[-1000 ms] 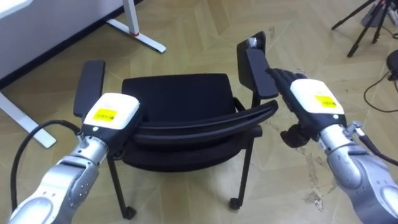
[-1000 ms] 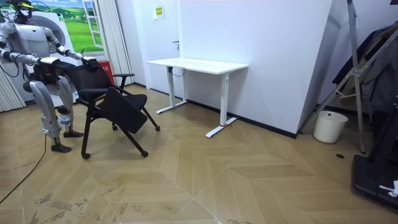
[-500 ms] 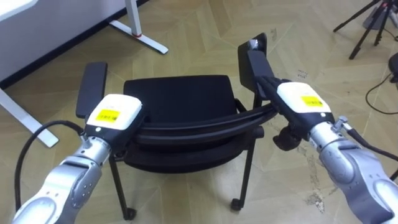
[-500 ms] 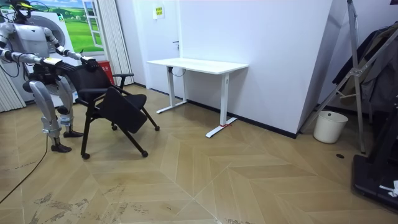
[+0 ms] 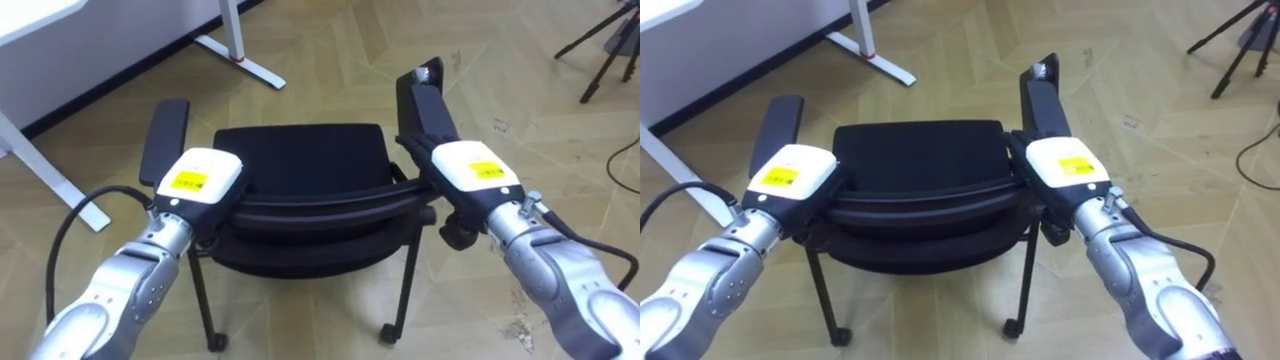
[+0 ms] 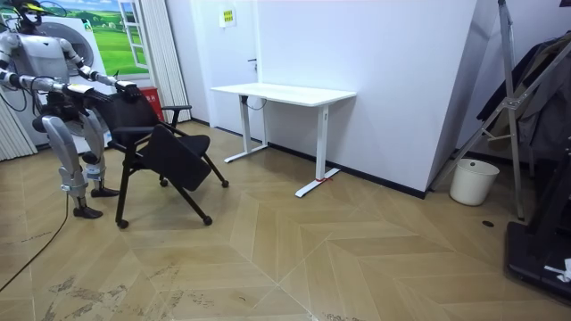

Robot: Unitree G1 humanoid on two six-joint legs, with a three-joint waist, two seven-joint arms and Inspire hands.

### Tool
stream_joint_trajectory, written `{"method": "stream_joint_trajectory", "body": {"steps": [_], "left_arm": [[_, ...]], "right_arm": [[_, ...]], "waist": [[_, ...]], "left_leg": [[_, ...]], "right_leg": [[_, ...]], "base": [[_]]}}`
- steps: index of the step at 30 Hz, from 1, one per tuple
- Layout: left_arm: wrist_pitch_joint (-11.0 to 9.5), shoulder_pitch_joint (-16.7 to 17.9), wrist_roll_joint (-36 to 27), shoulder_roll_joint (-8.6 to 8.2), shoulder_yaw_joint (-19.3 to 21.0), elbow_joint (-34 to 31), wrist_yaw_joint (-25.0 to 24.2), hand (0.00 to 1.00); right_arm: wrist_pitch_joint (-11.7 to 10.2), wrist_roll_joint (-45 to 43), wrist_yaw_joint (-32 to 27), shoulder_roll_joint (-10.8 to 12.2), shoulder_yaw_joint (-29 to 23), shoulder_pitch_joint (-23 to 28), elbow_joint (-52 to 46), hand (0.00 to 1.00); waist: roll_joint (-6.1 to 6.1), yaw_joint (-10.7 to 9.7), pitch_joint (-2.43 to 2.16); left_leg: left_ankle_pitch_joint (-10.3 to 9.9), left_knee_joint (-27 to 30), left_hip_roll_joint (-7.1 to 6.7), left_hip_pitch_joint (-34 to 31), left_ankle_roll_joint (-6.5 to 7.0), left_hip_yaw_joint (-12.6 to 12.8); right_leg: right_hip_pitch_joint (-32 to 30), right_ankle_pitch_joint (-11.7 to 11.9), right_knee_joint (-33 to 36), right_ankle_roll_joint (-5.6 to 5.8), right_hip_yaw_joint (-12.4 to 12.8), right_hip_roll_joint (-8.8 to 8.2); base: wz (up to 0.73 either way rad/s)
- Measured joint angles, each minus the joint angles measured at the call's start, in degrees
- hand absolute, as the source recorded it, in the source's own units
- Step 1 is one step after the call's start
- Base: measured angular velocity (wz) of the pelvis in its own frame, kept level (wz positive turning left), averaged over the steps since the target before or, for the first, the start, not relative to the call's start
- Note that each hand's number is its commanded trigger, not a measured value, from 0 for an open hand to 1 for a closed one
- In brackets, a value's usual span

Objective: Push chair

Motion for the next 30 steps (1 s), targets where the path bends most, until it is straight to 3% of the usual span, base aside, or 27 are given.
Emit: {"method": "stream_joint_trajectory", "body": {"steps": [8,14,24,26,28,29,30], "left_arm": [[-0.7,-0.5,0.2,-0.36,-0.4,0.1,0.3,1.0],[-0.6,-1.0,0.7,-0.5,-0.6,0.1,0.0,1.0],[-0.5,-1.9,0.8,-0.44,-1.6,0.4,0.0,1.0],[-0.3,-1.9,0.8,-0.4,-2.0,0.4,0.0,1.0],[-0.2,-2.1,0.8,-0.26,-2.5,0.7,0.0,1.0],[-0.2,-2.2,0.8,-0.32,-2.6,0.9,0.0,1.0],[-0.2,-2.2,0.9,-0.33,-2.6,0.9,0.0,1.0]], "right_arm": [[0.1,0.3,0.0,0.3,6.6,-2.6,0.0,0.0],[1.4,0.3,1.5,1.1,6.6,-3.0,0.0,0.0],[1.5,0.3,1.9,1.5,6.7,-3.1,0.3,0.0],[2.0,0.3,1.2,1.5,7.3,-3.1,0.8,0.0],[2.4,0.3,0.7,1.5,7.9,-3.1,1.4,0.22],[2.5,0.3,0.4,1.6,8.1,-3.1,1.7,0.51],[2.5,0.3,0.3,1.6,8.1,-3.1,1.9,1.0]], "waist": [[0.08,0.6,-0.04],[-0.63,1.1,0.07],[-0.98,1.5,0.05],[-1.22,1.5,-0.1],[-1.46,1.5,-0.27],[-1.61,1.5,-0.38],[-1.66,1.5,-0.41]], "left_leg": [[0.0,0.4,0.07,-0.4,0.0,-1.7],[0.0,0.4,0.01,-0.6,0.0,-1.6],[0.0,0.5,-0.01,-0.7,0.0,-1.8],[0.0,0.5,-0.03,-0.7,0.0,-1.8],[0.0,0.5,-0.03,-0.6,0.0,-1.8],[0.0,0.6,-0.03,-0.6,0.0,-1.8],[0.0,0.6,-0.03,-0.6,0.0,-1.8]], "right_leg": [[0.0,-0.1,0.1,-0.08,-1.0,-0.08],[0.0,-0.2,0.0,-0.08,-0.9,-0.08],[0.1,-0.2,-0.2,-0.07,-1.2,-0.13],[0.2,-0.3,-0.2,-0.06,-1.3,-0.16],[0.4,-0.3,-0.2,-0.05,-1.4,-0.18],[0.6,-0.4,-0.2,-0.04,-1.5,-0.2],[0.7,-0.4,-0.2,-0.05,-1.5,-0.2]], "base": [[0.04],[-0.01],[0.01],[0.02],[0.04],[0.04],[0.03]]}}
